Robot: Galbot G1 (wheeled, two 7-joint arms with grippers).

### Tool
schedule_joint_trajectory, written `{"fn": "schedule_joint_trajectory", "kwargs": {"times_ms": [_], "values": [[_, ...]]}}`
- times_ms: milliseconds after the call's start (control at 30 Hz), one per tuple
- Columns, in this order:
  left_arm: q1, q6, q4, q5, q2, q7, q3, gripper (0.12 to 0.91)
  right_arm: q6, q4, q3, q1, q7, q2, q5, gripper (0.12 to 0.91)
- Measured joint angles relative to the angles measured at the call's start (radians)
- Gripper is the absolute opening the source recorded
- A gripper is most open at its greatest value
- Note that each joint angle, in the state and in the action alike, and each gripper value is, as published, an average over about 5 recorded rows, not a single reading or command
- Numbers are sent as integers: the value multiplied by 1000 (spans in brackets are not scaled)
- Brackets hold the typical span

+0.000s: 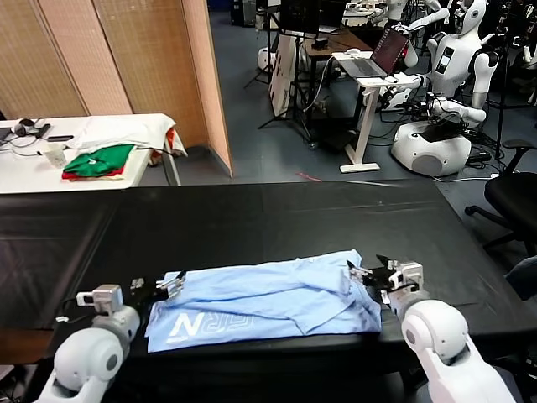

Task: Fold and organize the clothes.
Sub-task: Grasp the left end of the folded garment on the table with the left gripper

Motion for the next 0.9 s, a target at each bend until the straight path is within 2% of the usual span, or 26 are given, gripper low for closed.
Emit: {"fn": "schedule_joint_trajectory", "kwargs": {"times_ms": [133, 367, 467, 667, 733, 800, 900], "values": [[-6, 11, 23, -3, 4, 0, 2, 907, 6, -42, -14, 21, -1, 18, -4, 892], [8, 27, 31, -6, -4, 1, 2, 886, 15, -80, -28, 41, -2, 40, -12, 802], [12, 28, 31, -5, -9, 2, 2, 776, 25, -85, -30, 40, -3, 48, -18, 671], [13, 27, 35, 18, -15, 14, 4, 410, 73, -83, -25, 25, 17, 70, -48, 307], [7, 19, 41, 49, -12, 33, 10, 277, 97, -82, -21, 18, 33, 81, -53, 231], [-2, 4, 51, 92, -5, 55, 19, 189, 122, -83, -16, 11, 45, 94, -54, 204], [-25, -24, 75, 151, 6, 75, 36, 150, 149, -88, -10, 4, 47, 112, -52, 193]]}}
